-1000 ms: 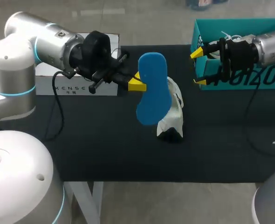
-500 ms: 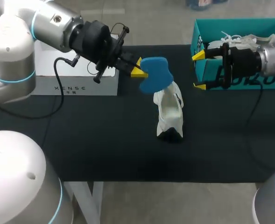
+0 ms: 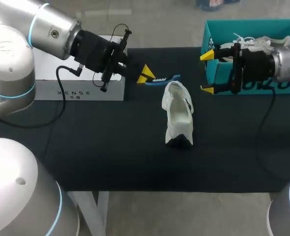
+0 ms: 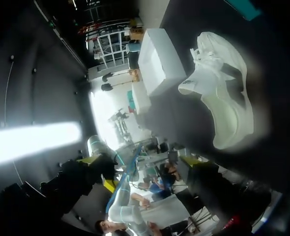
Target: Take the shoe out of the shoebox, open the shoe tongue, remove and reinsert the insole, then place the shoe into the shoebox
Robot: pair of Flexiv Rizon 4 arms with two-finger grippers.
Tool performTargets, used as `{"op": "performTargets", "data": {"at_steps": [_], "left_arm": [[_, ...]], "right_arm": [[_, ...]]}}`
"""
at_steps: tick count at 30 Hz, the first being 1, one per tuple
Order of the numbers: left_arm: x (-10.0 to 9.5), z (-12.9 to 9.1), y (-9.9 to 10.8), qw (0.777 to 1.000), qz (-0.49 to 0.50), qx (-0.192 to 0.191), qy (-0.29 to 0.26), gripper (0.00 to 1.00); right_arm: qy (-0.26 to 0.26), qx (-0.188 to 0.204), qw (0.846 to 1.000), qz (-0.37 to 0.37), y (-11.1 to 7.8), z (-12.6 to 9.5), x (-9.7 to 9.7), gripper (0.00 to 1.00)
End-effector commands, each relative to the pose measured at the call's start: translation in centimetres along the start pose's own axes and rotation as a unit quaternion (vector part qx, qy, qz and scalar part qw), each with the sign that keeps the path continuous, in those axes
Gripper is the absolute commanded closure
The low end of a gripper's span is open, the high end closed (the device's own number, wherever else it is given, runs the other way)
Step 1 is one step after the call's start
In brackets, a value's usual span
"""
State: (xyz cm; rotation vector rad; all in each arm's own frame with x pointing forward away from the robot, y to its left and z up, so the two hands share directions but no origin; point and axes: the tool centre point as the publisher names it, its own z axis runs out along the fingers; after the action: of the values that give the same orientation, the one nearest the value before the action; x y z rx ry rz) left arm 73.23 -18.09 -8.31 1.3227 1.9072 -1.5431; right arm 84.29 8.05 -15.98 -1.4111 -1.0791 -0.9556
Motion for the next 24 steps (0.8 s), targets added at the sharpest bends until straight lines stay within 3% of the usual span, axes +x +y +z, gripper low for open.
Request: {"op": "performTargets", "data": {"at_steps": [1, 10, 14, 20, 24], "left_arm": [[-0.6, 0.2, 2.4, 0.955, 0.280, -0.044, 0.090, 1.00], [-2.2, 0.9, 4.3, 0.909, 0.388, -0.111, 0.102, 1.00], [-2.5, 1.4, 5.1, 0.893, 0.415, -0.136, 0.108, 1.00], [-2.8, 2.2, 5.8, 0.881, 0.432, -0.158, 0.109, 1.00], [-2.9, 2.7, 6.4, 0.887, 0.418, -0.169, 0.102, 1.00]], "right_arm": [[0.002, -0.004, 1.000, -0.002, -0.8, 0.3, 0.6, 0.00], [-0.001, -0.014, 1.000, -0.028, -1.1, 0.8, 1.8, 0.00], [-0.018, -0.044, 0.997, -0.055, -1.0, 1.5, 2.2, 0.00], [0.004, -0.074, 0.993, -0.087, -0.9, 2.5, 2.6, 0.00], [0.014, -0.079, 0.993, -0.092, -0.9, 2.7, 3.0, 0.00]]}}
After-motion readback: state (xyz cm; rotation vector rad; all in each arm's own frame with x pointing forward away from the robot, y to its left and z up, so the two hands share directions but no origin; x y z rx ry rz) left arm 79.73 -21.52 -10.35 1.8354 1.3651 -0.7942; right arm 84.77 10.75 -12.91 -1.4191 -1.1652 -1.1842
